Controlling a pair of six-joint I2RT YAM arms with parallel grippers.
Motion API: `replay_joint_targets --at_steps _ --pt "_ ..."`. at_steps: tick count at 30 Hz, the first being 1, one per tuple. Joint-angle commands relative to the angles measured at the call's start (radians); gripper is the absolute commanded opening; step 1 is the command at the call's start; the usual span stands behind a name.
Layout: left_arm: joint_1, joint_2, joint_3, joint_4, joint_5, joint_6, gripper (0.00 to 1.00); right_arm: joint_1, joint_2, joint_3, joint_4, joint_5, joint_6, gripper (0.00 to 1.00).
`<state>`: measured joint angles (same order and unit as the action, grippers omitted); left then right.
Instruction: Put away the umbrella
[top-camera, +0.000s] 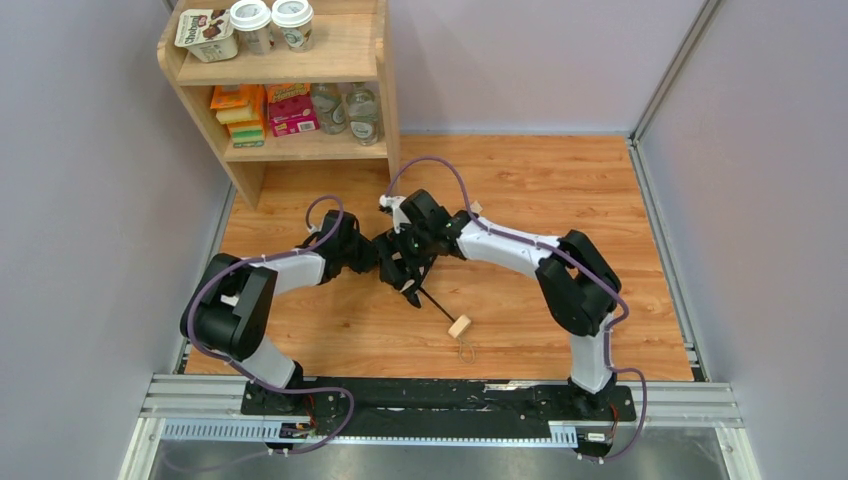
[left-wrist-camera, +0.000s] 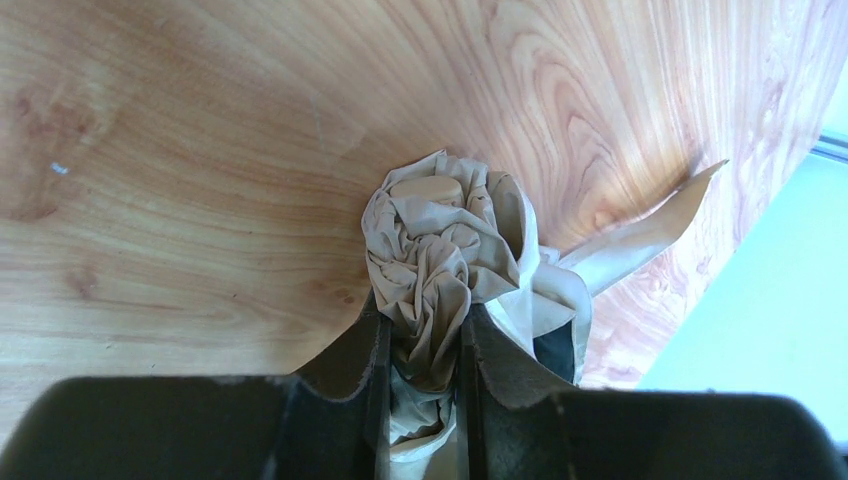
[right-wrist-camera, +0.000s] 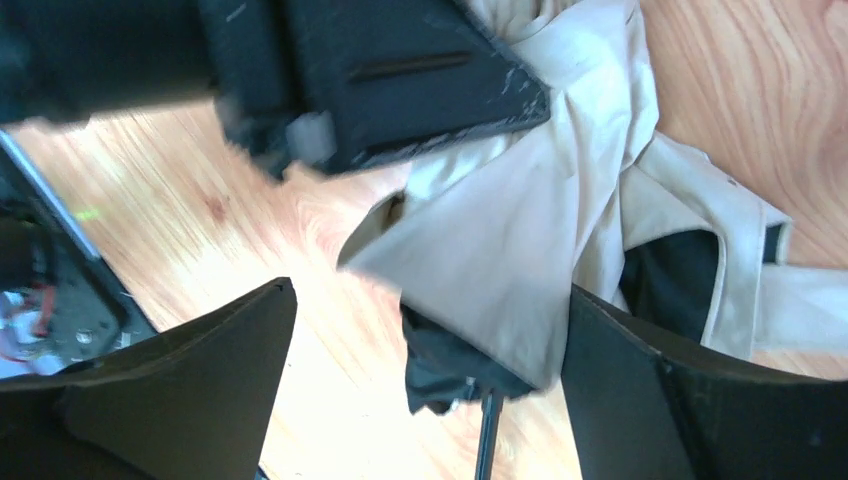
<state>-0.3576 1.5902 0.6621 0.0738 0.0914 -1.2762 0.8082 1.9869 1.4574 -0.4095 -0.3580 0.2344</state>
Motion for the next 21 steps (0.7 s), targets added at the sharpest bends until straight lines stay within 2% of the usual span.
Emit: replay_joint_targets --at_steps 1,5,10,13,16,18,21 --pt "-0.011 0.050 -0.072 -0.391 -0.072 0.098 0.01 0.133 -0.146 -0.118 0.127 0.356 -0.096 1.00" --pt "-0.012 0.056 -0.058 -0.430 -0.044 0.075 0.00 0.230 -0.120 -0.152 0.218 0.679 -0.122 1.00" --pt "-0.023 0.036 -0.067 -0.453 -0.039 0.043 0.00 0.286 -0.057 -0.170 0.314 0.824 -0.121 0.98" --pt "-0.032 0.016 -0.068 -0.479 -0.041 0.032 0.00 0.292 -0.005 -0.154 0.316 0.875 -0.099 0.89" --pt "-0.038 0.004 -0.073 -0.488 -0.041 0.017 0.00 0.295 0.045 -0.140 0.324 0.924 -0.092 0.85" --pt "-0.044 -0.001 -0.071 -0.489 -0.038 0.011 0.00 0.296 0.081 -0.114 0.308 0.936 -0.087 0.78" --pt "-0.056 -0.009 -0.067 -0.499 -0.039 0.000 0.00 0.295 0.107 -0.100 0.265 0.955 -0.057 0.52"
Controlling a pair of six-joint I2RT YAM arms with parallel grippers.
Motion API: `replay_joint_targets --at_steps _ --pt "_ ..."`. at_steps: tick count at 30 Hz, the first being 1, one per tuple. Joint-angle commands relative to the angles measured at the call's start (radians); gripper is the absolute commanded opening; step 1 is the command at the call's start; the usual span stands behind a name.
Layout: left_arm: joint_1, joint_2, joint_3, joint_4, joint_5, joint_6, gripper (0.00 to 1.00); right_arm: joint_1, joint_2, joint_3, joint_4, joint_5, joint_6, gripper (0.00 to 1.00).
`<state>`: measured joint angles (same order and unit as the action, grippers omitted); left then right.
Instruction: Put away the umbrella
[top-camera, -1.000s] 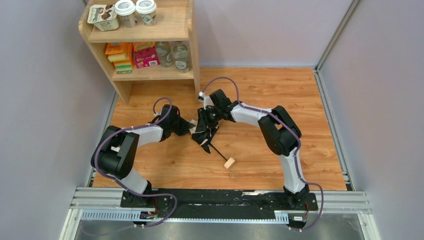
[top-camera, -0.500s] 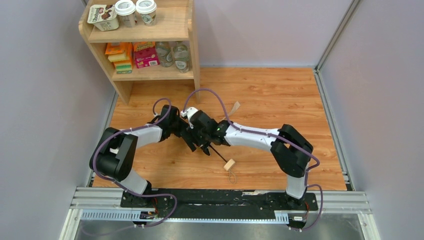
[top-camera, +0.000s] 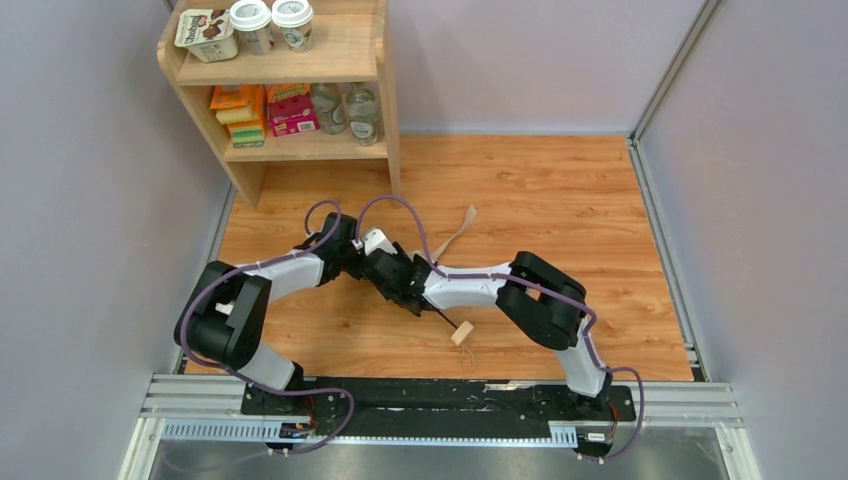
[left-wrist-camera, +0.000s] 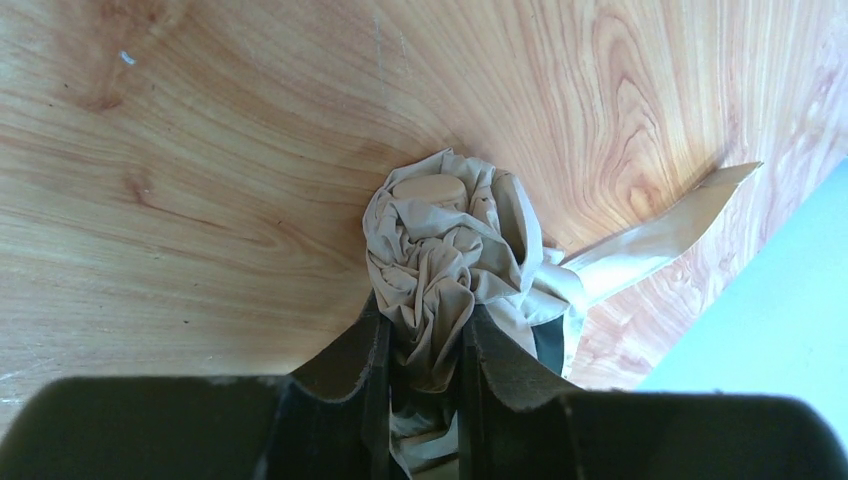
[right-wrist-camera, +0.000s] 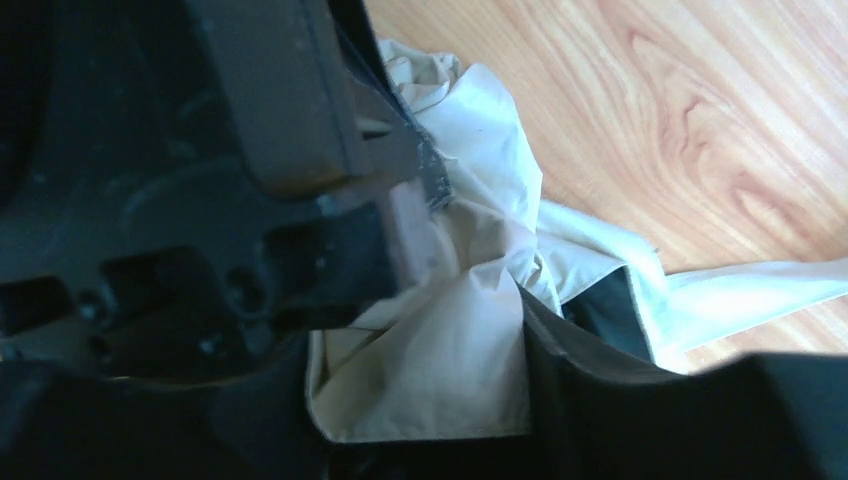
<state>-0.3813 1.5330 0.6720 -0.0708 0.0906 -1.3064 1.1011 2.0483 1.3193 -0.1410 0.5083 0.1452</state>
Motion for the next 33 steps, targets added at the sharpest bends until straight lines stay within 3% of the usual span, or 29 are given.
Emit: replay_joint_targets --at_steps 1,4,7,14,17,21,27,33 --pt "-0.036 0.046 -0.077 -0.360 -0.041 0.029 0.00 0.000 0.044 0.026 -0.012 0.084 0.053 0.40" --pt "-0.039 0.027 -0.075 -0.356 -0.045 0.027 0.00 -0.001 -0.005 -0.066 0.001 0.017 0.109 0.03" --pt "-0.039 -0.002 -0.069 -0.343 -0.052 0.048 0.07 -0.010 -0.054 -0.228 0.095 -0.126 0.137 0.00" --pt "-0.039 -0.219 -0.060 -0.333 -0.088 0.154 0.74 -0.118 -0.096 -0.508 0.435 -0.673 0.189 0.00" --pt "-0.039 -0.339 -0.049 -0.330 -0.115 0.194 0.75 -0.208 -0.071 -0.581 0.582 -0.932 0.260 0.00" --pt "-0.039 -0.418 -0.038 -0.398 -0.108 0.152 0.76 -0.288 0.013 -0.586 0.661 -1.109 0.323 0.00" --pt "-0.039 -0.412 -0.120 -0.267 0.029 0.038 0.77 -0.308 0.079 -0.511 0.540 -1.114 0.329 0.00" --pt "-0.039 -0.349 -0.115 -0.143 0.026 0.009 0.77 -0.340 0.125 -0.486 0.506 -1.136 0.333 0.00"
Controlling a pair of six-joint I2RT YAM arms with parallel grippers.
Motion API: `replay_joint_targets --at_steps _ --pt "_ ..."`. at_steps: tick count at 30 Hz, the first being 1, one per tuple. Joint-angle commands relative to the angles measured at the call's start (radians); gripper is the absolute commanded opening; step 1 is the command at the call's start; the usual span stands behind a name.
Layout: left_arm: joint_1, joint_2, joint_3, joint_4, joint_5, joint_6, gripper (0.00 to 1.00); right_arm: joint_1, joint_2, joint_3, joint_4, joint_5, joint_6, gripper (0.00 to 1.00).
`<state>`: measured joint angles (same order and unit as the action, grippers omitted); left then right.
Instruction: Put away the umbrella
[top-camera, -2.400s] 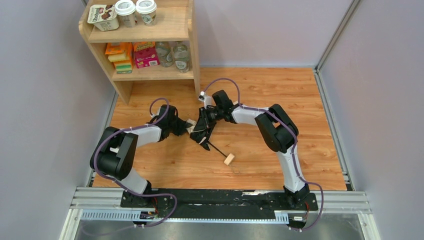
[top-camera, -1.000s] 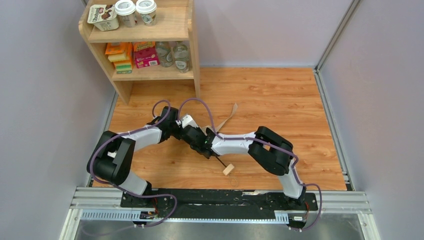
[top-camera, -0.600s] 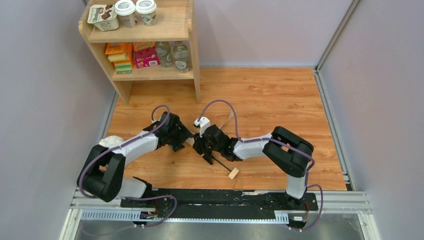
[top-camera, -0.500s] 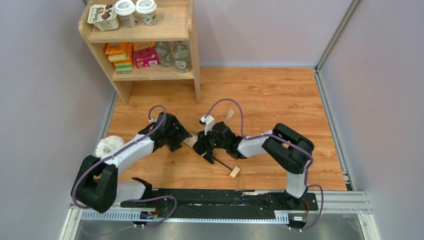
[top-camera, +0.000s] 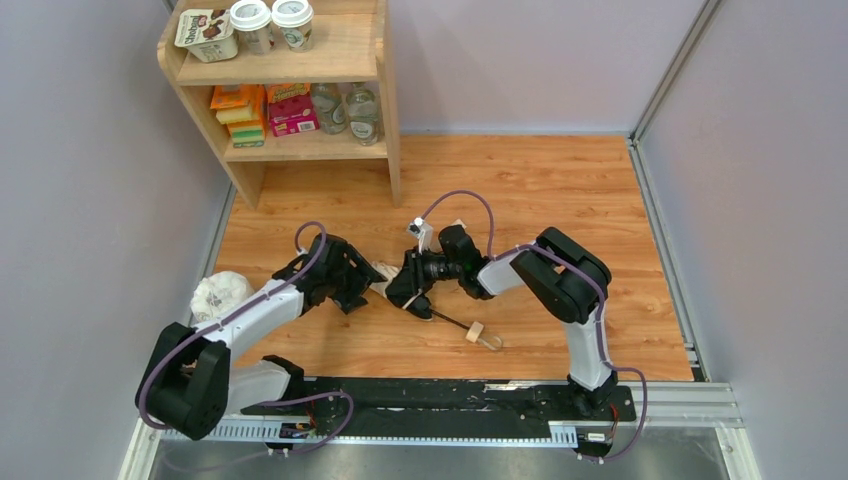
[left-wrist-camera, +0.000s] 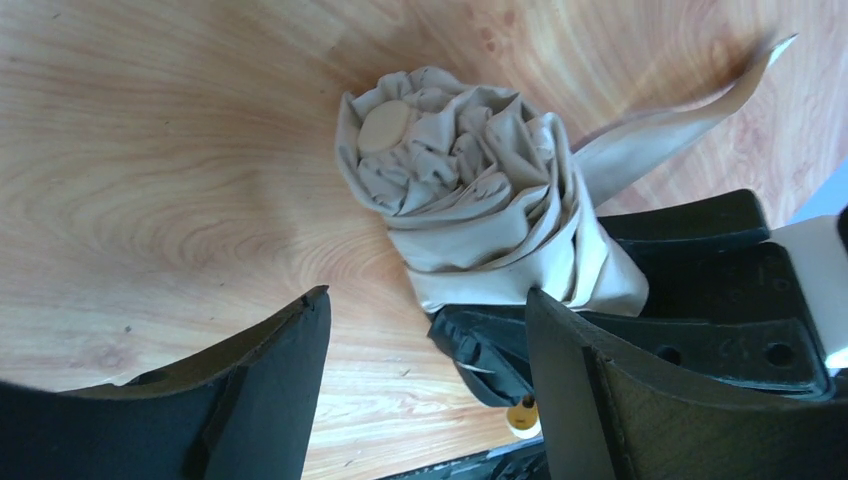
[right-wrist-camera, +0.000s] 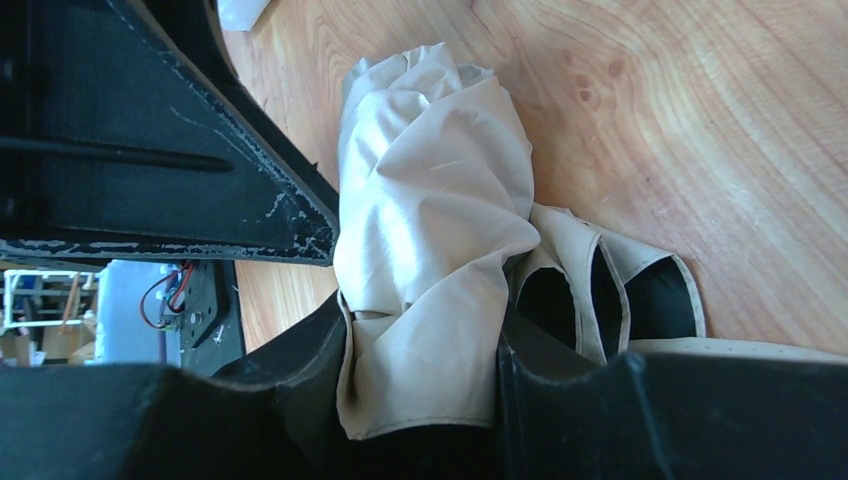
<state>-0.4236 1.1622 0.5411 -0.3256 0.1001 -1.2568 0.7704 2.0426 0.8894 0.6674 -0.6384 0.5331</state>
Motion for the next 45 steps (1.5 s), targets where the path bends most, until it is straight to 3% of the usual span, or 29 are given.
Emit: replay_joint_targets --at_steps 1,8,11,18,24,25,27,29,32,35,37,39,45 --pt "0.003 0.025 0.019 0.121 0.000 -0.052 0.77 -0.013 0.139 -0.047 -0.310 0.005 -0.058 0.00" --pt "-0.007 -0.002 -0.056 0.243 -0.036 -0.188 0.78 -0.014 0.151 -0.037 -0.325 0.011 -0.068 0.00" --pt "-0.015 0.034 -0.024 0.194 -0.046 -0.228 0.78 -0.014 0.143 -0.029 -0.331 0.016 -0.073 0.00" --pt "-0.056 0.174 0.031 0.169 -0.126 -0.210 0.79 -0.013 0.126 -0.009 -0.364 0.005 -0.090 0.00" --pt "-0.092 0.292 -0.012 0.105 -0.183 -0.181 0.77 -0.006 0.096 0.043 -0.463 -0.018 -0.157 0.00" --pt "-0.095 0.310 -0.032 0.100 -0.189 -0.174 0.74 -0.006 0.085 0.052 -0.488 -0.014 -0.169 0.00" --pt "-0.098 0.367 -0.068 0.117 -0.183 -0.162 0.49 -0.005 0.071 0.074 -0.541 -0.027 -0.199 0.00" --pt "-0.098 0.393 -0.098 0.137 -0.174 -0.155 0.33 0.003 0.059 0.106 -0.594 -0.029 -0.226 0.00" --pt "-0.098 0.404 -0.128 0.149 -0.163 -0.150 0.20 0.021 0.021 0.146 -0.663 0.014 -0.236 0.03" --pt "-0.096 0.395 -0.130 0.135 -0.157 -0.132 0.06 0.036 -0.015 0.225 -0.777 0.083 -0.226 0.09" --pt "-0.099 0.381 -0.128 0.111 -0.155 -0.128 0.00 0.043 -0.036 0.290 -0.866 0.152 -0.225 0.24" --pt "-0.099 0.363 -0.127 0.103 -0.151 -0.122 0.00 0.049 -0.065 0.350 -0.940 0.206 -0.237 0.33" --pt "-0.099 0.314 -0.099 0.010 -0.165 -0.101 0.00 0.104 -0.189 0.464 -1.057 0.406 -0.306 0.79"
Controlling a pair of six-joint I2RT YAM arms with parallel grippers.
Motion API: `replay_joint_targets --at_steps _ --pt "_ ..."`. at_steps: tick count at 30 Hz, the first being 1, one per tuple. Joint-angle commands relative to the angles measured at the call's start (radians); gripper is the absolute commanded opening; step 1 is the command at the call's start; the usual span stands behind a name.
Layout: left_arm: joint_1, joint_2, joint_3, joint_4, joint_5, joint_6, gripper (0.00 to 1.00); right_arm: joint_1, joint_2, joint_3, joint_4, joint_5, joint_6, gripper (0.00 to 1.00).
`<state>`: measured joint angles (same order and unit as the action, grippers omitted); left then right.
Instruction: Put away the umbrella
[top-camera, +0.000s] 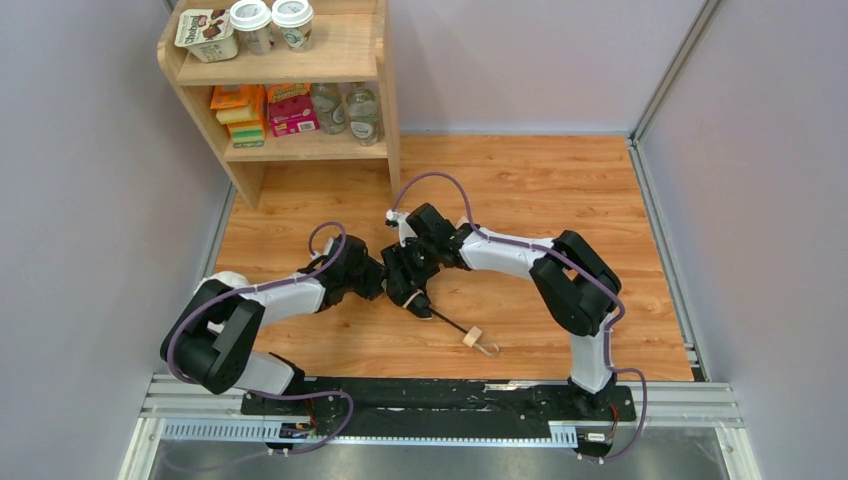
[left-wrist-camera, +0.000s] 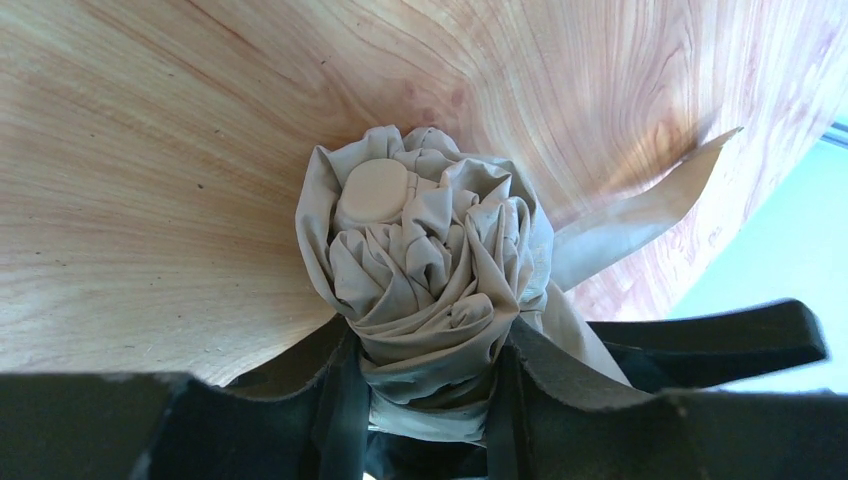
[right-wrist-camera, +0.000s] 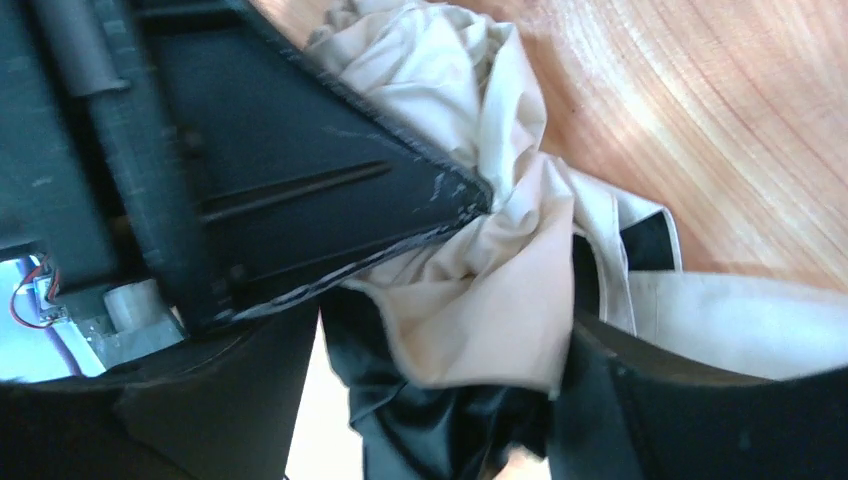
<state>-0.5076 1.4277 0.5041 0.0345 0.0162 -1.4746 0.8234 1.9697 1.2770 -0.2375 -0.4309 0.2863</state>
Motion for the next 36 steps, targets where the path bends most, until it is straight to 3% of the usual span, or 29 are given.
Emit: replay_joint_targets --at_steps 1,4,9,18,26,32,36 --pt "-0.016 0.042 -0.052 -0.357 -0.084 0.123 0.00 0.069 -0.136 0.070 -0.140 0.231 -0.071 0.84" --pt "-0.017 0.037 -0.035 -0.386 -0.088 0.135 0.00 0.132 -0.173 0.036 -0.083 0.383 -0.122 0.96" --pt "-0.017 0.045 -0.029 -0.398 -0.070 0.122 0.00 0.258 -0.186 -0.036 0.061 0.687 -0.231 1.00" --pt "-0.017 0.065 0.014 -0.479 -0.044 0.088 0.00 0.341 -0.086 -0.111 0.152 0.811 -0.315 0.91" --pt "-0.016 0.082 0.024 -0.470 -0.024 0.068 0.00 0.362 -0.143 -0.281 0.314 0.739 -0.237 0.89" --pt "-0.017 0.082 0.034 -0.495 -0.022 0.054 0.00 0.362 -0.068 -0.202 0.271 0.926 -0.246 0.76" --pt "-0.016 0.086 0.039 -0.516 -0.022 0.043 0.00 0.368 -0.052 -0.130 0.242 0.959 -0.266 0.84"
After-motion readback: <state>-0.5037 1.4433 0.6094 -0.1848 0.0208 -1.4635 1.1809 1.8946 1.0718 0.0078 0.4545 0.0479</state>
